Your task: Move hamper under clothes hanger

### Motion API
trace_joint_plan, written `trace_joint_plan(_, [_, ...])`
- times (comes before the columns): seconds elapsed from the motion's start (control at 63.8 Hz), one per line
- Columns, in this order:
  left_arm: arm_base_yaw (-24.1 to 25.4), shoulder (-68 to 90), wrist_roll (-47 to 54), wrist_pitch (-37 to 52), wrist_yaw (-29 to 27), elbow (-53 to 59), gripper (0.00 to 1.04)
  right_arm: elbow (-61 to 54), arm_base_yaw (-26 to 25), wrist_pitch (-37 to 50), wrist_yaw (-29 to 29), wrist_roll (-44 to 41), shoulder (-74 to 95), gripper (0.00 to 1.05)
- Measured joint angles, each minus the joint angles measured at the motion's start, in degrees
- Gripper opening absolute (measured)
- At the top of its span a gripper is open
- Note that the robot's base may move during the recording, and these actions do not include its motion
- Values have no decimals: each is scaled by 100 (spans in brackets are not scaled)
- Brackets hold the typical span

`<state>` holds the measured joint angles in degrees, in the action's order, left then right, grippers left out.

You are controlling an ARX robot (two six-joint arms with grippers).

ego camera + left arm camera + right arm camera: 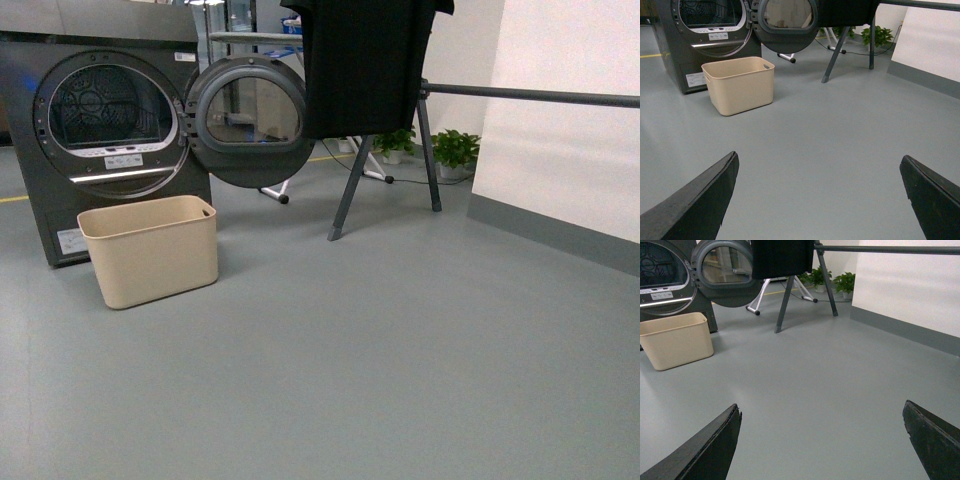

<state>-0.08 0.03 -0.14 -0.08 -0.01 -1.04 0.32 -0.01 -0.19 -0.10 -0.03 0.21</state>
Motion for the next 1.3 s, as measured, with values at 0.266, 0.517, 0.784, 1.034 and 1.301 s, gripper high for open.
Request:
trace_joint_plan(0.266, [-2, 0, 0, 0, 2, 0, 98, 0, 0, 0, 2, 2, 0, 97])
trace_joint_plan(0.517, [-2, -2, 0, 0, 2, 2, 98, 0, 0, 0, 2, 2, 0, 97])
trace_joint_plan(0.784, [-2, -2, 0, 0, 2, 2, 98, 0, 0, 0, 2, 2, 0, 97])
trace_joint_plan(1.034, [-2, 2, 0, 0, 2, 2, 98, 0, -2, 2, -4, 0, 0, 97])
trace_joint_plan(1.301, [-2, 2, 0, 0, 4, 2, 98, 0, 0, 0, 2, 2, 0, 97])
